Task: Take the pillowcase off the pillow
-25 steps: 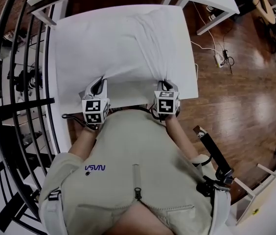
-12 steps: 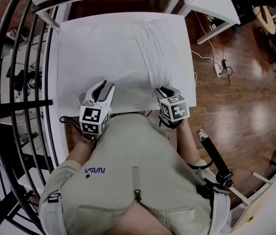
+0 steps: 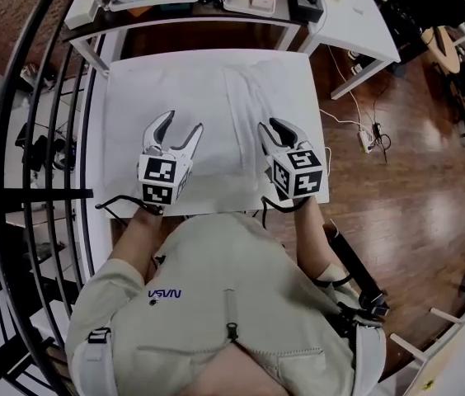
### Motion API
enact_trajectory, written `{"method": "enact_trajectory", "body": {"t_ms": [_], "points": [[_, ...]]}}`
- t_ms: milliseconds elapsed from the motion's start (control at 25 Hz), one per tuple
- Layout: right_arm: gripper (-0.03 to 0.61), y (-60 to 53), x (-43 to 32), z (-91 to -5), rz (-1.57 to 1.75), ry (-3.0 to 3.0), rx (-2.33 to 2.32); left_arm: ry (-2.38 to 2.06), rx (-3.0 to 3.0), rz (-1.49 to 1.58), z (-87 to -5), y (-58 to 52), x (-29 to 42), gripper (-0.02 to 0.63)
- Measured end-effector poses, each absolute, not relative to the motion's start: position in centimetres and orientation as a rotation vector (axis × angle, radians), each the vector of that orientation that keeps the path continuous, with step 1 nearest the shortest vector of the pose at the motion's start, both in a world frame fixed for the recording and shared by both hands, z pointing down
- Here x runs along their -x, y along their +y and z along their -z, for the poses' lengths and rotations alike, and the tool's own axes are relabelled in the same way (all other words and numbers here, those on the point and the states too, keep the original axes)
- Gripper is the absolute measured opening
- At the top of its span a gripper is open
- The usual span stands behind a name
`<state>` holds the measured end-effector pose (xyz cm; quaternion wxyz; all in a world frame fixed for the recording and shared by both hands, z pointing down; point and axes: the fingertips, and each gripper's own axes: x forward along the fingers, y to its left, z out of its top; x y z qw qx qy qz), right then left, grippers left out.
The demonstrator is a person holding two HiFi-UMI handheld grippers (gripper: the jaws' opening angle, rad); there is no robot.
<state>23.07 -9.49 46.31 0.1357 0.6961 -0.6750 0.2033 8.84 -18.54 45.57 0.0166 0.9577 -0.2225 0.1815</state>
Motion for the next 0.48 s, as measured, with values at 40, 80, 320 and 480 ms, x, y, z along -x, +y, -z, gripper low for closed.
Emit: {"method": "enact_trajectory", "body": {"t_ms": [40, 80, 320, 480], "points": [[0.128, -10.5, -23.7, -46.1, -0.576, -1.939, -2.032, -0.691, -2.979, -0.582, -45.7, -19.3, -9.5, 0.261], [0.135, -11.5, -24.1, -45.9, -0.566, -1.929, -2.043, -0.691, -2.980, -0.602, -45.9, -20.0, -10.3, 0.274], [0.150, -16.6, -25.0, -46.5, -0.493, -1.811, -2.033, -0.735, -2.920, -0.764, -48.2, -22.5, -13.5, 0.330], [0.199, -18.3, -25.4, -48.4, -0.511, -1.738, -2.004, -0.739, -2.877, -0.848, -50.4, -23.3, -14.3, 0.342]]}}
